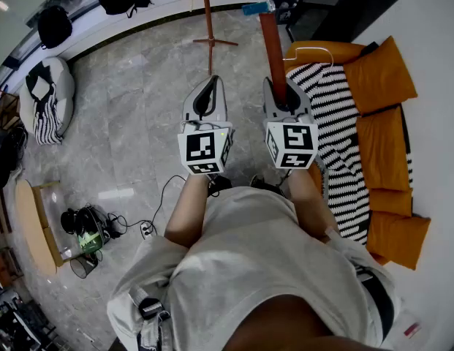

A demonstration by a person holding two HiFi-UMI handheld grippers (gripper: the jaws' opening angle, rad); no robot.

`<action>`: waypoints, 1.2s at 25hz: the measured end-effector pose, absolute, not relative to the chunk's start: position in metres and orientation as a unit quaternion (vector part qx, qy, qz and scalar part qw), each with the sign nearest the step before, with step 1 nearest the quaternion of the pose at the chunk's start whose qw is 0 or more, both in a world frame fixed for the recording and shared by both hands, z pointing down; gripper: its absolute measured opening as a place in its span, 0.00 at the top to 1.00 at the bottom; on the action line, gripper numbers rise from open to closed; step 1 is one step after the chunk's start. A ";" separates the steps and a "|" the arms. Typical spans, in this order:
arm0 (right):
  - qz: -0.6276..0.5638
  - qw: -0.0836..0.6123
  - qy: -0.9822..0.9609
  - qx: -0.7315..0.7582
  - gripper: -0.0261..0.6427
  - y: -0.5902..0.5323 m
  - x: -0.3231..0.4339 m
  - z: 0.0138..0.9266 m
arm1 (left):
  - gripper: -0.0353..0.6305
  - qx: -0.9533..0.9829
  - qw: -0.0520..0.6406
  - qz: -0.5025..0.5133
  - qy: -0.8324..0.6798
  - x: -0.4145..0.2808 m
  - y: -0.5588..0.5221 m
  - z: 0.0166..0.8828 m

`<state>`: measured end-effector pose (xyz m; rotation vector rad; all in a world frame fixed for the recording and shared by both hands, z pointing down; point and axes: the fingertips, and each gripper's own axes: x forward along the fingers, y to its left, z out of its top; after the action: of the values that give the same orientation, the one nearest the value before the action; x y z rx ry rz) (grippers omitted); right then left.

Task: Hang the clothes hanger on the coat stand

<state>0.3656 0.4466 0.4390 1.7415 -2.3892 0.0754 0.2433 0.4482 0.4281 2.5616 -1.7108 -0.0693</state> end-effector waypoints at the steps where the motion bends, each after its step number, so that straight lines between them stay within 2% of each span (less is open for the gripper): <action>1: 0.027 0.092 -0.807 0.583 0.82 0.446 0.366 0.439 | 0.93 0.831 0.029 -0.020 -0.556 0.245 0.447 0.429; 6: 0.022 0.089 -0.796 0.598 0.82 0.457 0.375 0.440 | 0.93 0.845 0.035 -0.017 -0.533 0.260 0.450 0.436; 15: 0.035 0.095 -0.806 0.583 0.82 0.430 0.318 0.458 | 0.93 0.837 0.048 -0.006 -0.546 0.203 0.436 0.455; 24: 0.009 0.084 -0.800 0.594 0.82 0.433 0.234 0.450 | 0.93 0.839 0.034 -0.016 -0.542 0.107 0.440 0.452; 30: 0.008 0.109 -0.793 0.600 0.82 0.410 0.246 0.458 | 0.93 0.847 0.055 -0.013 -0.528 0.121 0.415 0.467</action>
<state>0.2463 0.4103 0.4585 1.7631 -2.3305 0.0225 0.1206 0.4149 0.4669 2.5722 -1.6019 -0.0405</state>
